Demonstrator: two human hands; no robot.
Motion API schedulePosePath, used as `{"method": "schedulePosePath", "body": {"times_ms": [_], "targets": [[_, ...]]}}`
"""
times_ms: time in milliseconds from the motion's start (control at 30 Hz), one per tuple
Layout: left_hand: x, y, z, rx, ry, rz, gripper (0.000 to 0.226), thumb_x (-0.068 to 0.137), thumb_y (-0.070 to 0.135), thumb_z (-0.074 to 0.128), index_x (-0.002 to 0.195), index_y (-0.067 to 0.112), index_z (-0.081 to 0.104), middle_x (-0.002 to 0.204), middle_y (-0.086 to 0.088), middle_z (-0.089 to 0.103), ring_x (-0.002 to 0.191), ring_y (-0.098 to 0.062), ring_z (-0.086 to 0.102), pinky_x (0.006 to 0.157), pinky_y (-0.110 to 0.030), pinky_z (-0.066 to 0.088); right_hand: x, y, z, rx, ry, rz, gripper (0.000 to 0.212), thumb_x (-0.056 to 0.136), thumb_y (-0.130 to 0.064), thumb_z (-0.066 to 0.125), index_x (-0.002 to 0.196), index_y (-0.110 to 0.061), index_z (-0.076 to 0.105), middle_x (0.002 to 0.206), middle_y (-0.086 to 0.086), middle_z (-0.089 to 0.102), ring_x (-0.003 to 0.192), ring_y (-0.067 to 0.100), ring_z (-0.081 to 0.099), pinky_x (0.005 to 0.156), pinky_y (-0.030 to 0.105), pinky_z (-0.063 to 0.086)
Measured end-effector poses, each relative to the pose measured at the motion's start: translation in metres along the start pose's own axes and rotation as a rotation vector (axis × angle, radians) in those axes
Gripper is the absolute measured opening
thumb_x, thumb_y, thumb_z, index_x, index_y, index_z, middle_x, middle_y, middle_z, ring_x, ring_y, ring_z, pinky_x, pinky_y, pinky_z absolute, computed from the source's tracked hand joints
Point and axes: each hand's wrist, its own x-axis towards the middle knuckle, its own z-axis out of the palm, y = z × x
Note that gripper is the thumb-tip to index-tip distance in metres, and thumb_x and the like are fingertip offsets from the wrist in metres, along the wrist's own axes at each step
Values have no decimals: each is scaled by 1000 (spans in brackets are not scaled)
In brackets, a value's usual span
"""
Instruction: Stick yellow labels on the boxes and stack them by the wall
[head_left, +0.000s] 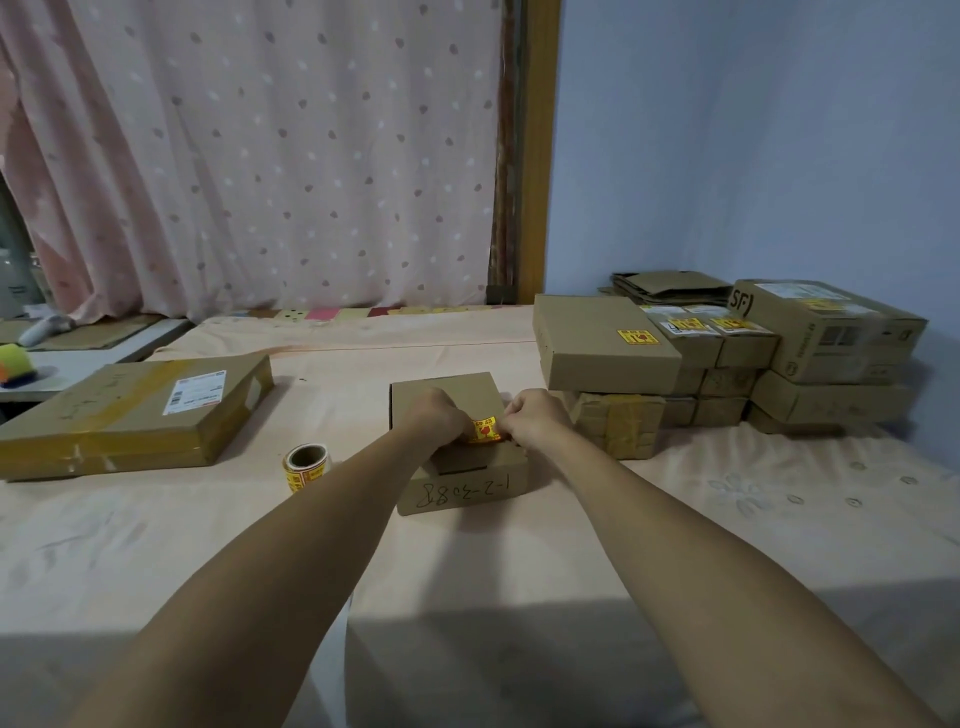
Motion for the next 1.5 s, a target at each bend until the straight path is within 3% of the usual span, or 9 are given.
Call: {"method": "schedulePosePath", "body": {"times_ms": [133,233,367,500,600,900,1133,1300,1500], "targets": [[1,1,0,77,15,23,30,82,29,78,103,10,68,93,-10,69,85,-23,66,69,-34,57,1,-5,2,-96,-23,-30,8,85,-13,67,77,-14,70,99,1,74,93,25,70,83,38,61],[0,3,3,173,45,64,25,85,26,74,100,8,67,89,-9,67,81,-22,64,74,-36,59,0,-8,2,-169,-6,-49,9,80,-14,62,71,-16,65,104,2,74,91,29,68,78,33,59],[-7,3,5,291,109,114,23,87,27,71,95,11,56,82,-4,55,71,-17,53,65,-31,48,-3,-9,3,-293,20,-86,11,84,-15,63,92,-17,69,95,5,69,89,29,66,65,28,50],[-10,-4,5,333,123,271,22,90,18,67,112,12,68,103,-4,61,93,-23,58,75,-31,49,-8,-9,7,-374,48,-134,21,87,-17,64,108,-17,67,106,5,68,95,29,64,66,31,46],[-17,-11,4,373,147,396,21,92,18,66,107,16,79,116,-9,64,104,-25,60,84,-32,51,-12,-10,7,-425,63,-168,23,89,-15,61,112,-16,66,111,6,67,99,30,64,69,33,50],[-21,-27,3,343,183,486,24,96,29,62,112,24,80,110,-11,64,110,-24,56,86,-32,48,-17,11,8,-509,-64,-460,35,104,-25,49,127,-41,70,129,-8,61,124,21,48,82,31,41],[-13,-47,-3,312,272,367,28,92,42,65,107,22,77,107,-2,54,101,-24,58,81,-35,50,-25,31,10,-268,131,-303,17,92,-38,62,100,-25,71,112,-5,63,108,20,58,75,33,48],[-21,-55,-12,377,333,131,37,94,36,50,121,10,55,118,-10,50,114,-30,49,89,-41,48,-33,36,11,23,-43,41,39,94,-56,56,102,-18,59,97,0,65,84,23,67,70,40,62],[-24,-57,-34,143,50,-88,32,95,32,49,111,6,59,100,-12,66,92,-33,67,81,-40,61,-38,31,16,101,-56,38,35,96,-54,56,95,-19,65,90,-1,68,78,24,72,79,45,63]]}}
